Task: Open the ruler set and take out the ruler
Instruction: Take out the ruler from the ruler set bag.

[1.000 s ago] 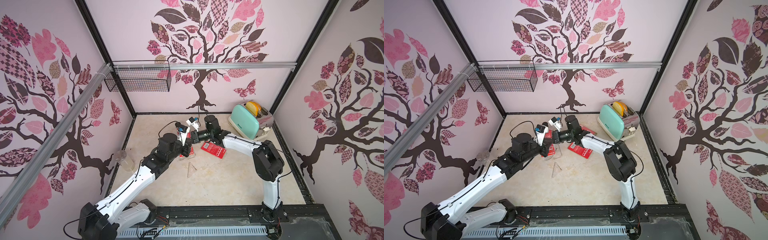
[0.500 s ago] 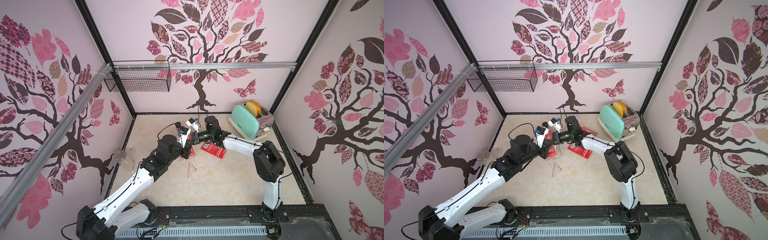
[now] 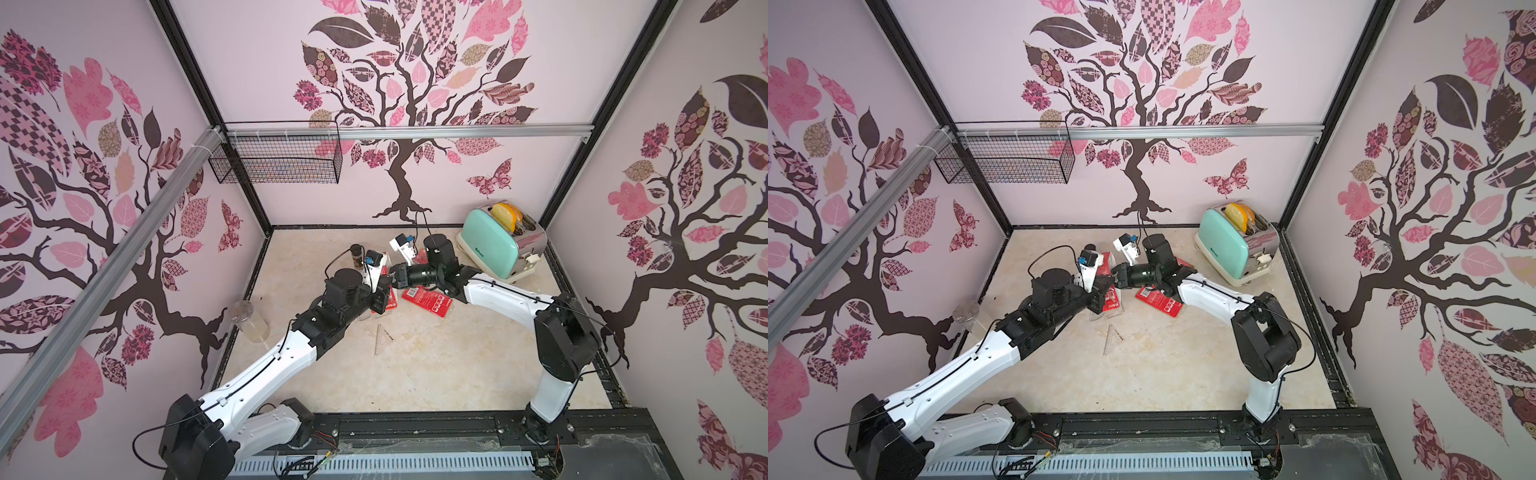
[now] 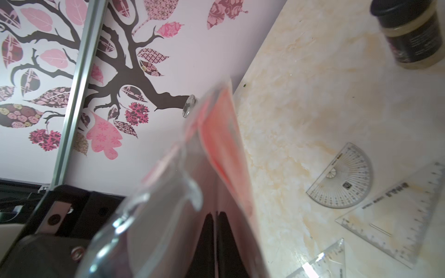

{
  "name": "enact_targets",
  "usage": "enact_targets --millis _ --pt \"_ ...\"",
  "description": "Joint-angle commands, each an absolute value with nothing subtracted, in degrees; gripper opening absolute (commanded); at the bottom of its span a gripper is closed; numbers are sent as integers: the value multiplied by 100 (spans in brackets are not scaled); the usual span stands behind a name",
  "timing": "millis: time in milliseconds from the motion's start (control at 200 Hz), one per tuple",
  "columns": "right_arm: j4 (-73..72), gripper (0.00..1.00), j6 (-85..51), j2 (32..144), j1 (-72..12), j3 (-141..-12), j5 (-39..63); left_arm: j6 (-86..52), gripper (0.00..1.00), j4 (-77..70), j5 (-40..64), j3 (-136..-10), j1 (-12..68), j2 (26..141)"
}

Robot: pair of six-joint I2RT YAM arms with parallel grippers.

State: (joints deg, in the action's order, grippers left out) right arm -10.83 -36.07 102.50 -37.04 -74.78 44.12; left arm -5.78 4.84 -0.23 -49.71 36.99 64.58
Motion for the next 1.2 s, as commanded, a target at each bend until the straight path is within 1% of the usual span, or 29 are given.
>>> enact_targets --millis 0,260,625,865,1035,1195 --pt "-748 0 -3366 9967 -3724 -7355 4034 -704 0 176 -320 -5109 3683 6546" --pt "-1063 0 -3397 9651 -3689 -7207 3303 -758 0 244 -264 -5020 3684 6522" --pt "-1573 0 -3621 9738 -3527 -7491 2982 -642 0 795 -585 -5087 3683 6705" --pt "-1464 0 -3554 9514 -3325 -7533 2987 -663 0 951 -1022 -5061 3624 6710" --pt "-1257 0 -3552 9400 -3324 -7434 3202 -714 0 867 -1081 -5194 3528 6774" --pt "-1528 0 -3737 9319 -3331 -7015 3397 -798 0 645 -991 -5310 3507 6842"
